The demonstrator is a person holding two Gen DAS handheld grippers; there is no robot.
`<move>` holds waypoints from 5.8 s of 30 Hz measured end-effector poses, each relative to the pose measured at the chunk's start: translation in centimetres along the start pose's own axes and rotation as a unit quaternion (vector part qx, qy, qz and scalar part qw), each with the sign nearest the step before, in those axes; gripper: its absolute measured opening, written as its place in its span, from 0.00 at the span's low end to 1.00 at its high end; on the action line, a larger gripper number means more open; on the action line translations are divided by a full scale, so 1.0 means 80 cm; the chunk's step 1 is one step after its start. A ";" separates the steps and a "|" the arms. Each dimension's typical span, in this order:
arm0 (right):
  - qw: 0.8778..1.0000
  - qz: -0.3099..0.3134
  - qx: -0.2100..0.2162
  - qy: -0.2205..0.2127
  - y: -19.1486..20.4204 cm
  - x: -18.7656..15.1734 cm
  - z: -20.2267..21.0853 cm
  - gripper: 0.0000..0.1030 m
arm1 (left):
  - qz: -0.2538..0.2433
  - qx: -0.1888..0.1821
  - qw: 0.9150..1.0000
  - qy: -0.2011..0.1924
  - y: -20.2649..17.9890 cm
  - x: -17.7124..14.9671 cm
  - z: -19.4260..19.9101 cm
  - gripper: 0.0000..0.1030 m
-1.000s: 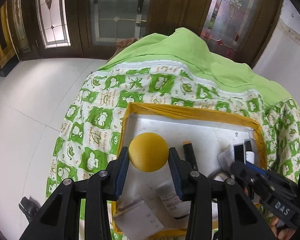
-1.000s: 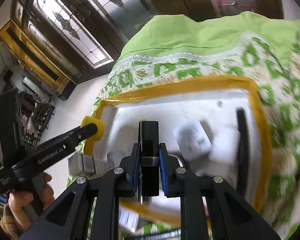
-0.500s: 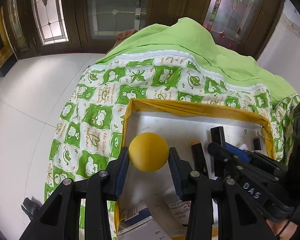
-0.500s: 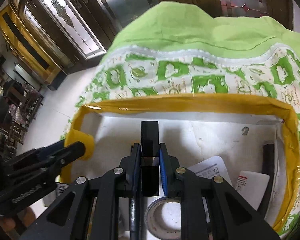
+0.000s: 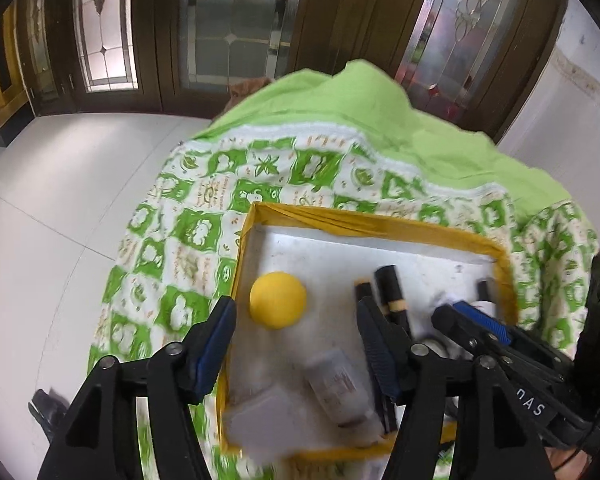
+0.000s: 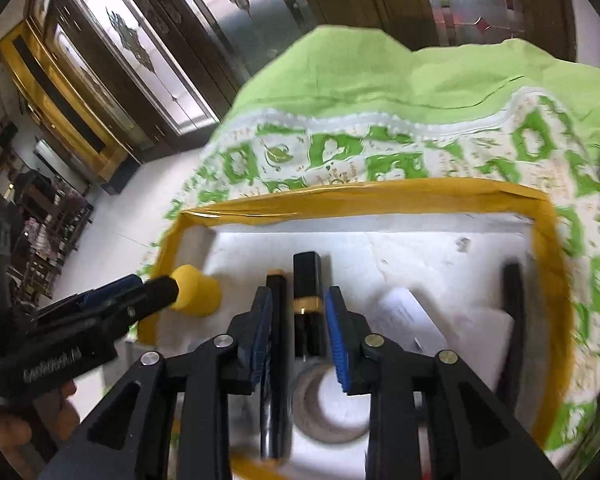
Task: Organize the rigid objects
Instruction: 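Lower the foam ball and lipstick into the tray and open both tools, then grasp the black marker with the right tool while the left tool grasps the white barcode box, then lift and carry the barcode box and black marker toward the tray with both tools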
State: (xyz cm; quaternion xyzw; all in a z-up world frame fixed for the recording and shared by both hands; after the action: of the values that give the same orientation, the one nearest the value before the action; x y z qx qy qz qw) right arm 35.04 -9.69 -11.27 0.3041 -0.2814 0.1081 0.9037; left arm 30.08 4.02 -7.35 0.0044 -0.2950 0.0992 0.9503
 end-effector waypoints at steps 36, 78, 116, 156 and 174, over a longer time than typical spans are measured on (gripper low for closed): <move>0.971 -0.211 0.092 0.064 0.024 -0.222 0.039 0.44 | -0.018 0.114 0.991 -0.072 0.050 -0.209 0.087 0.84; 0.978 -0.148 0.025 0.143 -0.040 -0.257 0.111 0.14 | -0.073 0.078 0.994 -0.031 -0.082 -0.184 0.035 0.84; 0.993 -0.039 -0.048 0.102 -0.021 -0.241 0.071 0.14 | -0.095 0.057 0.993 -0.034 -0.069 -0.234 0.046 0.47; 0.997 -0.056 -0.022 -0.057 -0.038 -0.154 0.227 0.14 | 0.019 -0.014 0.999 -0.025 -0.028 -0.216 0.050 0.47; 0.995 -0.083 0.014 -0.046 -0.042 -0.163 0.208 0.14 | -0.048 0.044 0.998 -0.010 -0.045 -0.233 0.058 0.47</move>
State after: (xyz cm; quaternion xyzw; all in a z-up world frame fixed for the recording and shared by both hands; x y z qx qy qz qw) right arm 18.26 -22.83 -9.50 0.3435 -0.2945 0.0226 0.8915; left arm 13.16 -3.28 -13.79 0.0613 -0.2994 0.0662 0.9499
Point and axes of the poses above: each gripper's, at about its wrist camera, not at the fingertips, and z roughly against the way its jaws point, y to its left, x to its top, the point moved 10 cm from there along -z, roughly the way its jaws point, and after that the axes turned 10 degrees about x, right-handed, at the moved point
